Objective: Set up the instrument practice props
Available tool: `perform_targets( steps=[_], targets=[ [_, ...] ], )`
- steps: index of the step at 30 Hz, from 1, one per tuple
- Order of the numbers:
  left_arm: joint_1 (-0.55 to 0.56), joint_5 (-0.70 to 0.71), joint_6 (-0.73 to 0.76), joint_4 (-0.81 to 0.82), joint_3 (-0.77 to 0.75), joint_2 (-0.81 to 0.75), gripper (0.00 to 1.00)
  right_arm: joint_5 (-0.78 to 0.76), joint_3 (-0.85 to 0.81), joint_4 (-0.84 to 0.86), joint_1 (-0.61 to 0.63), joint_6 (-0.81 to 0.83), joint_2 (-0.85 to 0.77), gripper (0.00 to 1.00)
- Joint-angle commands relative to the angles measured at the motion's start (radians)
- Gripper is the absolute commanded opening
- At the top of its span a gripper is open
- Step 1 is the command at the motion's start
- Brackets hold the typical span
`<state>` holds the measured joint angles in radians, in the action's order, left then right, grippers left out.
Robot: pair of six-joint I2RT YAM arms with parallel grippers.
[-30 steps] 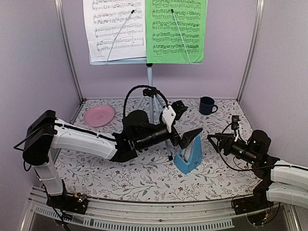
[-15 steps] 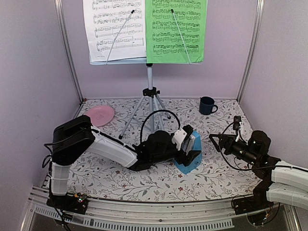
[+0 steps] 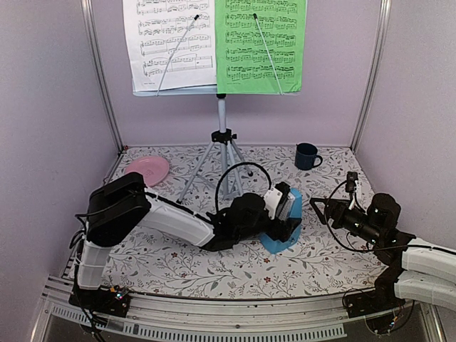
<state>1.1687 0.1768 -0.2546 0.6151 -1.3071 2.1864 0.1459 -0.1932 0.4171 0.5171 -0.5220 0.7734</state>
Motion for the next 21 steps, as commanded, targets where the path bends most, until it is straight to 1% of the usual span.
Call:
perform_targets(
  steps=[1,3,4,7,10,12,15,18,21],
  targets=[
    [0.012,0.021,-0.017,-0.071,-0.011,0.034,0.92,-0.018,0.004,-0.010,0.004,-0.009,-0.011,0.89],
    [0.012,0.013,-0.009,-0.051,0.001,0.032,0.92,-0.020,0.006,-0.011,0.003,-0.009,-0.015,0.89],
    [0.012,0.002,0.001,-0.024,0.019,0.027,0.91,-0.020,0.006,-0.012,0.003,-0.009,-0.018,0.89],
    [0.013,-0.047,0.039,0.126,0.103,-0.002,0.87,-0.021,0.009,-0.015,0.003,-0.007,-0.021,0.89],
    [0.010,-0.078,0.087,0.259,0.166,-0.019,0.86,-0.020,0.012,-0.015,0.003,-0.007,-0.021,0.90],
    [0.009,-0.080,0.118,0.297,0.177,-0.020,0.86,-0.020,0.012,-0.017,0.003,-0.008,-0.023,0.90],
    [0.009,-0.065,0.140,0.313,0.174,-0.025,0.83,-0.022,0.011,-0.017,0.003,-0.009,-0.024,0.90],
    [0.009,-0.041,0.156,0.339,0.181,-0.041,0.77,-0.022,0.011,-0.018,0.004,-0.009,-0.026,0.90],
    [0.007,-0.020,0.186,0.358,0.175,-0.055,0.66,-0.020,0.016,-0.019,0.003,-0.008,-0.025,0.90]
  ],
)
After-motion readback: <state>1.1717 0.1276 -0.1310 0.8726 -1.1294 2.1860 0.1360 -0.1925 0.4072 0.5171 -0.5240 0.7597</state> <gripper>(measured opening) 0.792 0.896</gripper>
